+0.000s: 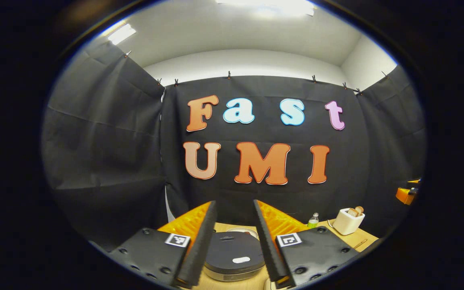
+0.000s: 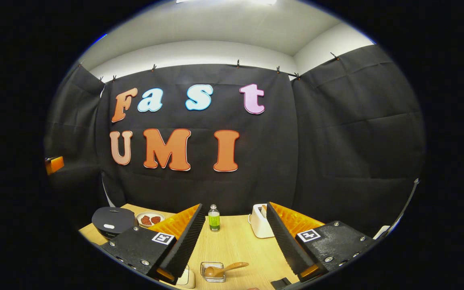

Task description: Close the left gripper, press the button to open the rice cooker; take a wooden spoon from the chopstick holder with the right hand, scoop a spoonful of rice and pour it into the rice cooker, then put the wooden spoon back into the chopstick holder.

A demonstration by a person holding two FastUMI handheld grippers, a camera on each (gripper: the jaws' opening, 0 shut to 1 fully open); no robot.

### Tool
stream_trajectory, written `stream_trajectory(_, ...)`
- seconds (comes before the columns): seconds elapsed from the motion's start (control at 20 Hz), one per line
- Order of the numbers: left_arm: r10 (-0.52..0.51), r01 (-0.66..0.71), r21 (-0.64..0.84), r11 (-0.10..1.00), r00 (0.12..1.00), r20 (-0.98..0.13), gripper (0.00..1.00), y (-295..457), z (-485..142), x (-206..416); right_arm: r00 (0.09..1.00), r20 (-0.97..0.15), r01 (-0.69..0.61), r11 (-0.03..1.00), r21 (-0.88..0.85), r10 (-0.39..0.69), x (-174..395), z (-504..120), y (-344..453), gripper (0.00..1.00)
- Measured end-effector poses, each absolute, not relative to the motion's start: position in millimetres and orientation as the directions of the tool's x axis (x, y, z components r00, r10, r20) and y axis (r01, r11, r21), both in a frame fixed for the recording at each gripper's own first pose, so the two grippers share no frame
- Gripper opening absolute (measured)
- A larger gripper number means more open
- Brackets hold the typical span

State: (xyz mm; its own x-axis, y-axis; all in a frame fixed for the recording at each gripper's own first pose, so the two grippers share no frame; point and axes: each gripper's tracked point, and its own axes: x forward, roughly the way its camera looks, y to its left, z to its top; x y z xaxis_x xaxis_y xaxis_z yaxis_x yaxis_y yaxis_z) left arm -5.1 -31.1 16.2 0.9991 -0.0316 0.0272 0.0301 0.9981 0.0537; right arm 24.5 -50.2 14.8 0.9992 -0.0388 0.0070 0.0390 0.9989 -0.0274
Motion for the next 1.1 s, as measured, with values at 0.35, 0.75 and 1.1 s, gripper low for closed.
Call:
stream_trajectory(0.35,-0.014,0.016,0.036,0.999,0.998,-0.059,0.07,-29,-10,5,1.0,-0.011,0.015,0.998,-0.068,-0.016,27,8,-41,0.95)
stream_trajectory(0.75,-0.08,0.094,0.044,0.995,0.966,-0.247,0.04,-48,-101,49,0.999,-0.032,0.018,0.998,-0.056,-0.02,29,2,-44,1.0)
stream_trajectory(1.1,-0.107,0.134,0.043,0.99,0.918,-0.382,0.0,-56,-181,85,0.996,-0.062,0.057,0.996,-0.069,-0.062,26,-5,-61,0.95)
